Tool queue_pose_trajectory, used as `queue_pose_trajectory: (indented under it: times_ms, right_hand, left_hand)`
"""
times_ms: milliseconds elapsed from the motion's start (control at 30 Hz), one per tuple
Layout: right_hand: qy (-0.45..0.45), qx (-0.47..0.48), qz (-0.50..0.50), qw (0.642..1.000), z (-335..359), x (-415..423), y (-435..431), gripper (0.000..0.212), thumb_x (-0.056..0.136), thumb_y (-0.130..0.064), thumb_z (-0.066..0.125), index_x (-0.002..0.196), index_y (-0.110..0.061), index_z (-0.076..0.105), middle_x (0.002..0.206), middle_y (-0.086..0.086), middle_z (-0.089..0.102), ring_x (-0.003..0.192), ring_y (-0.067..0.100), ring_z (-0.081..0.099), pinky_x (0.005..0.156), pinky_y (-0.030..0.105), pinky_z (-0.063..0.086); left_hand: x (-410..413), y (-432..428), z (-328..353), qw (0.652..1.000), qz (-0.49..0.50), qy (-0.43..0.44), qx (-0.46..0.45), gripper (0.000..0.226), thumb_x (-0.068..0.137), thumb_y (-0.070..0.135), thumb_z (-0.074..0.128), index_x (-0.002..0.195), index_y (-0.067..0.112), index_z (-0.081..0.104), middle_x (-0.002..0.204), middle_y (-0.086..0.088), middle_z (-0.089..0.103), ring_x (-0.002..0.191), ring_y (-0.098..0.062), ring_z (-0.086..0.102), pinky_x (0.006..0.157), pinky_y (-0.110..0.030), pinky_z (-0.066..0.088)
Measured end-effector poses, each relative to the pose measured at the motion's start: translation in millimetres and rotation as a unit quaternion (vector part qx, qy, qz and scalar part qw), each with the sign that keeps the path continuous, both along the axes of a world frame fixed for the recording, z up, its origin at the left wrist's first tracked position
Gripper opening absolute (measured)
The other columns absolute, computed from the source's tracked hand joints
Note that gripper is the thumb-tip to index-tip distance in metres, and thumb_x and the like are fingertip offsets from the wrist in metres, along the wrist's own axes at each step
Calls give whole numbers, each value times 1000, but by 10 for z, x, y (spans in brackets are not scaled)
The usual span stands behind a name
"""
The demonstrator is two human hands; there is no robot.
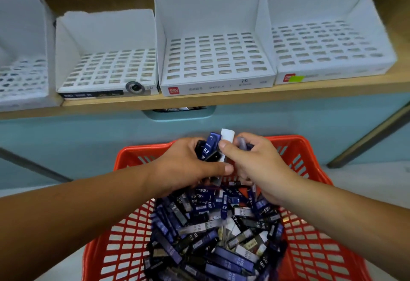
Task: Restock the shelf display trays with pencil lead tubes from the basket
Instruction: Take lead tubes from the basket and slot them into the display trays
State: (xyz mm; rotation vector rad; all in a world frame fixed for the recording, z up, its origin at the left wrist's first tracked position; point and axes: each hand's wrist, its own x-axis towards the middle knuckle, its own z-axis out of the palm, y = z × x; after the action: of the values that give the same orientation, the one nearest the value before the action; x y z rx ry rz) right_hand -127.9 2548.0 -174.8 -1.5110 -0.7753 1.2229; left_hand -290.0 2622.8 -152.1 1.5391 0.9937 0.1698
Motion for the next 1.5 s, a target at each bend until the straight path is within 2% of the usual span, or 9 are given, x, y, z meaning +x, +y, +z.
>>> queue_pose_trajectory:
  times_ms: [200, 300, 400, 600, 767, 867, 1000, 1200, 1500]
  right_hand:
    - [32, 24, 35, 999, 147, 43, 17, 28, 94, -32, 73, 94, -5, 65, 48, 4, 36, 40, 16, 27, 46, 28, 20]
    - [34, 69, 30, 997, 329, -84, 36, 18, 93, -25, 74, 109, -16, 72, 49, -11, 50, 37, 6, 36, 39, 20, 27]
    - [15, 128, 33, 991, 649, -275, 136, 14, 89, -24, 78, 101, -19, 72, 52, -15, 53, 37, 1, 48, 40, 9, 34]
    - [11, 178, 30, 983, 1449, -644, 645, 18, 87, -29, 81, 84, -22, 65, 49, -12, 48, 37, 5, 42, 39, 19, 32]
    - [-8, 177, 7, 984, 1829, -1020, 1106, 15, 91, -22, 77, 93, -10, 68, 56, 3, 53, 46, 14, 48, 39, 21, 34]
    - [-52, 177, 15, 983, 1934, -1325, 1377, 8, 93, -24, 76, 93, -20, 69, 64, 5, 62, 52, 15, 56, 44, 22, 39]
    - [-126, 180, 40, 975, 2000, -1696, 1737, 5, 93, -27, 77, 94, -26, 72, 74, 1, 69, 62, 14, 65, 58, 28, 47]
    - [-181, 212, 82, 957, 2036, -2145, 2152, 10, 92, -24, 78, 98, -21, 70, 75, 2, 65, 57, 12, 60, 51, 19, 47]
    - [-257, 178, 144, 939, 1926, -2427, 2424, 21, 97, -31, 69, 103, -14, 59, 72, 10, 63, 56, 18, 63, 56, 32, 52]
  left_hand:
    - [-76, 57, 133, 999, -39, 3, -14, 18, 91, 21, 79, 103, 11, 70, 72, -10, 71, 53, -13, 61, 49, -27, 42]
    - [-225, 139, 352, 997, -73, -1, -32, 7, 93, 18, 76, 88, 18, 71, 71, -14, 69, 47, -14, 55, 45, -25, 41]
    - [-434, 202, 676, 995, -83, -37, -27, 8, 91, 19, 77, 87, 13, 73, 73, -22, 68, 49, -19, 55, 42, -22, 39]
    - [-840, 441, 1370, 991, 69, -101, 48, 15, 93, 16, 75, 88, 5, 66, 60, -18, 59, 44, -19, 44, 43, -25, 32]
    - [-1116, 706, 1703, 964, 180, -118, 157, 31, 90, 19, 80, 93, -6, 63, 60, -13, 55, 44, -15, 49, 44, -26, 35]
    - [-1430, 965, 1794, 945, 238, -129, 186, 27, 87, 24, 83, 93, 3, 67, 65, -7, 65, 49, -14, 55, 45, -26, 40]
    - [-2068, 1469, 1814, 889, 332, -17, 317, 23, 86, 27, 84, 87, 12, 66, 70, -3, 69, 55, -12, 61, 51, -27, 48]
    - [-2724, 1801, 1495, 823, 370, 113, 416, 17, 83, 24, 78, 82, 19, 61, 81, -1, 62, 72, -19, 58, 63, -36, 48]
    - [-2789, 1729, 1351, 848, 287, 144, 421, 15, 83, 10, 72, 80, 18, 60, 79, -3, 60, 75, -24, 59, 64, -39, 48]
